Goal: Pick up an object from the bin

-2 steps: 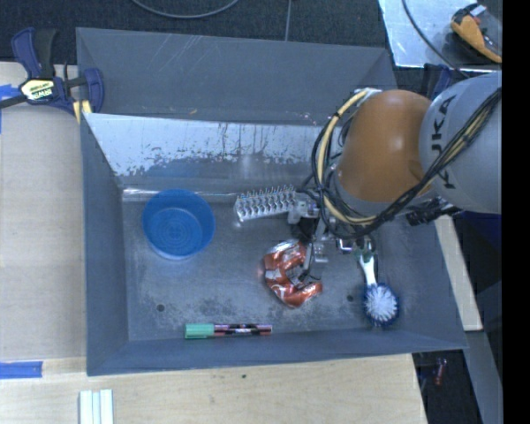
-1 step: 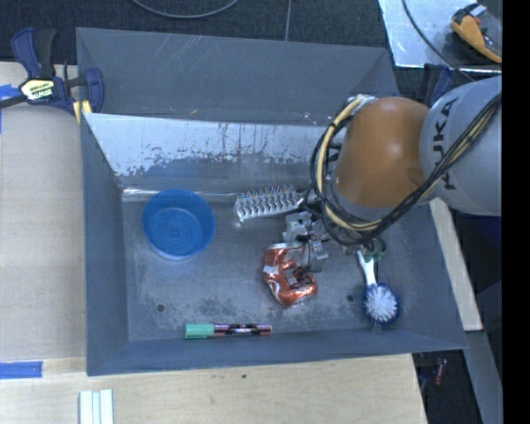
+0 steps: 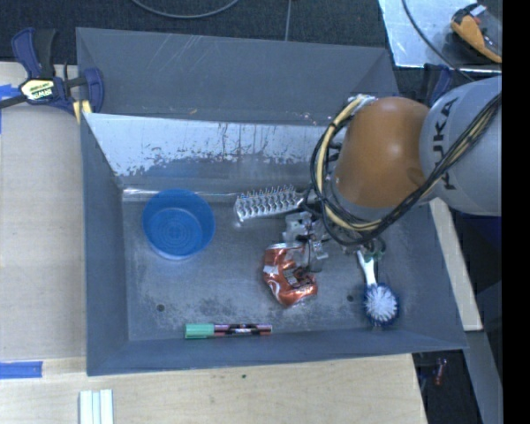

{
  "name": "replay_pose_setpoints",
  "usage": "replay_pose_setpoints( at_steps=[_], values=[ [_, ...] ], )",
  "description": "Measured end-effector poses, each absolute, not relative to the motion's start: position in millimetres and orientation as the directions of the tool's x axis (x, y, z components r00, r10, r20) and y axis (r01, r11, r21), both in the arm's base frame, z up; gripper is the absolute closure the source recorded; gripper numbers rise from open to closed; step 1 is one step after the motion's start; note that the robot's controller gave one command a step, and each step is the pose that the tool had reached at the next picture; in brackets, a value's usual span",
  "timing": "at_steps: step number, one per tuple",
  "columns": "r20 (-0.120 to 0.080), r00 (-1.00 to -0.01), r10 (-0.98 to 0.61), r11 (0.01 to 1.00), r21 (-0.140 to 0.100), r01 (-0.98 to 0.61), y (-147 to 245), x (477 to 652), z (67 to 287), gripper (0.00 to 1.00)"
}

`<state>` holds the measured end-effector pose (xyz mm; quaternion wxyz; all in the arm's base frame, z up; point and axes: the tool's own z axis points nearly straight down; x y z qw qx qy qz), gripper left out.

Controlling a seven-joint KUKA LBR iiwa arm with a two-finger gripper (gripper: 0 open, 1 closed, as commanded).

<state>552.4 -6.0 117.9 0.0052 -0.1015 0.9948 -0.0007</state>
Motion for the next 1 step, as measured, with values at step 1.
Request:
replay_pose_setpoints(
  at_steps=[1],
  values=[
    [-0.02,-0.975,-0.221,0.975,-0.005,-0.221,0.2,570.1,227.7,1.0]
  ],
)
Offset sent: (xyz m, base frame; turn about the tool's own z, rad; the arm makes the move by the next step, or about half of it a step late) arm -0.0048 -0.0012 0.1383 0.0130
